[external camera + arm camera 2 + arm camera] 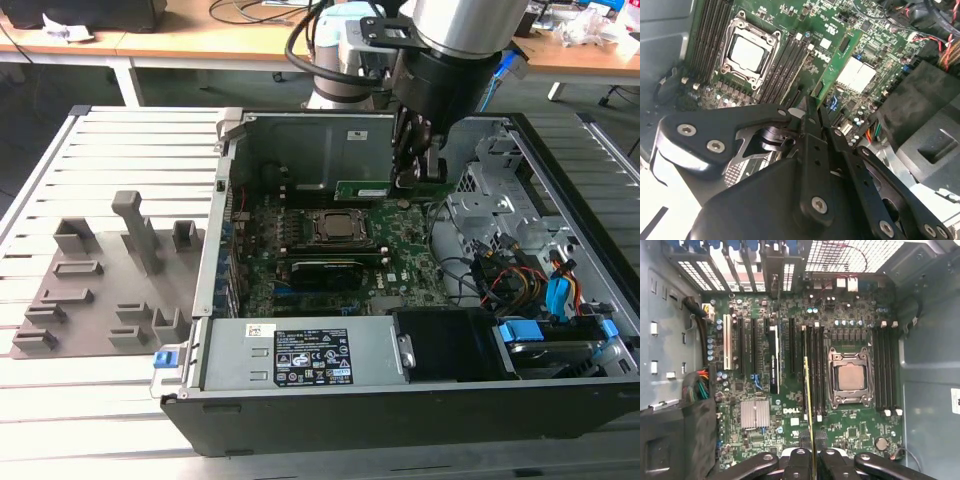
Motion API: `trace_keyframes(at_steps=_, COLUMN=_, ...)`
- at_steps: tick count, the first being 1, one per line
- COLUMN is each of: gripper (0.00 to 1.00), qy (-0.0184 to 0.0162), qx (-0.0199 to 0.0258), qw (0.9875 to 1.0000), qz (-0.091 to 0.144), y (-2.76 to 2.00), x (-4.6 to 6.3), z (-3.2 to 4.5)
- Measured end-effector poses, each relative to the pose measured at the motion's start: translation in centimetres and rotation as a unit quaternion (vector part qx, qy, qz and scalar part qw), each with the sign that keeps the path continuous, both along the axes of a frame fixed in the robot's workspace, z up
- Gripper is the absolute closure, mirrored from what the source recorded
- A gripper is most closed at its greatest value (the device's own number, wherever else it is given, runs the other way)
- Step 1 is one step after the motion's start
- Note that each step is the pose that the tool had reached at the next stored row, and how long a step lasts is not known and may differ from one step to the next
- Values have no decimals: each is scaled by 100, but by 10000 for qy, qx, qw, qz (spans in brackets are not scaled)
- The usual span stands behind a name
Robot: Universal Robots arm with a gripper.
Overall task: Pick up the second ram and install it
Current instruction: 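Pick up the second ram and move it above second insertion slot, then insert the second ram into the second slot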
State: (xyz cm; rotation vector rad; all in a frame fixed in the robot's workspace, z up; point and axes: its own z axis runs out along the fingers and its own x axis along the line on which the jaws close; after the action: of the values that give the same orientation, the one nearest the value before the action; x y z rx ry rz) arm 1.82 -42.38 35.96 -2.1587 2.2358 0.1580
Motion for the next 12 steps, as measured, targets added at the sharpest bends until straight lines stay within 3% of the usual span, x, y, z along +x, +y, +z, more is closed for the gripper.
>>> trace_keyframes(at_steps=3, gripper=86, qy=0, qx=1, qw=10000, qz=0, y=24, x=-12, z=-75)
trace_keyframes(at_steps=12, gripper=86, qy=0, qx=0, qw=10000, qz=0, y=25, x=-13, z=-90)
